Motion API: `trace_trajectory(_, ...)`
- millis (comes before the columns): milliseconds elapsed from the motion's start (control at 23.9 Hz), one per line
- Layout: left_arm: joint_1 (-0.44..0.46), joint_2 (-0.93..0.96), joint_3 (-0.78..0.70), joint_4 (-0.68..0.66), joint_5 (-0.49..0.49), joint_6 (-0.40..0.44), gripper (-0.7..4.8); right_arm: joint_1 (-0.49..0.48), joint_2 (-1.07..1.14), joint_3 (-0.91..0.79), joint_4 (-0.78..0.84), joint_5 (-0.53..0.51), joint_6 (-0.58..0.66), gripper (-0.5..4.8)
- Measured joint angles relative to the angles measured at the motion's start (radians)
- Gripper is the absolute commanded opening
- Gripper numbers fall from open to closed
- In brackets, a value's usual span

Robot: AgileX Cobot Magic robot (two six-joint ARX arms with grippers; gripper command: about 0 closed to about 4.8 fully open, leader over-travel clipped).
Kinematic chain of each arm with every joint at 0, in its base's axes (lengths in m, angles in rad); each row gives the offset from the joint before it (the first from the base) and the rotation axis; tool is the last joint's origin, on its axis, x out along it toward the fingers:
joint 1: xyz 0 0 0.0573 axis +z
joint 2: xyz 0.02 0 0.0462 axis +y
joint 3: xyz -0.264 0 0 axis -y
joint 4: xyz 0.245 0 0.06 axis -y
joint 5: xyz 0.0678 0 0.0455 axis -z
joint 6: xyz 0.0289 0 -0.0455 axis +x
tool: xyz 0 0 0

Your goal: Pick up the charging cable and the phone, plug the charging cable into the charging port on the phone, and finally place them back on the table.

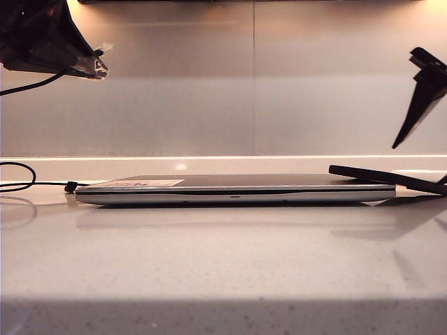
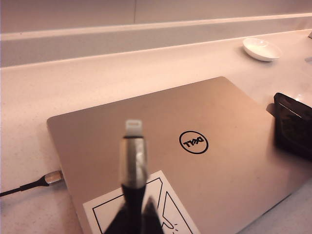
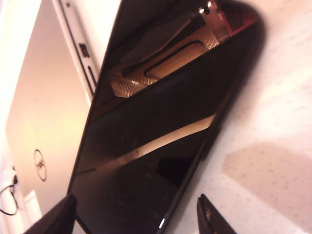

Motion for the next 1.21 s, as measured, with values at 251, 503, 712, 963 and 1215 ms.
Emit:
trace_trajectory(251, 0.0, 0.0, 0.0, 0.0, 0.0, 0.0, -0.06, -0.053, -0.003, -0.109, 0.111, -0.092, 0.069, 3.37)
trace_trajectory(503, 0.0, 0.0, 0.0, 0.0, 0.0, 0.0, -0.06, -0.052, -0.006, -0.179, 0.273, -0.118, 0.161, 3.36)
trace_trajectory(712, 0.0, 0.0, 0.0, 0.0, 0.0, 0.0, -0.06, -0.05, 0.002, -0.183, 0.311, -0.092, 0.172, 3.34)
trace_trajectory(963, 0.0, 0.0, 0.0, 0.0, 0.0, 0.0, -0.06, -0.051, 0.052, -0.172, 0.391, -0.085, 0.2, 3.33)
trace_trajectory(1215, 0.0, 0.0, 0.0, 0.0, 0.0, 0.0, -0.06, -0.051, 0.079, -0.169, 0.445, -0.088, 0.202, 3.33)
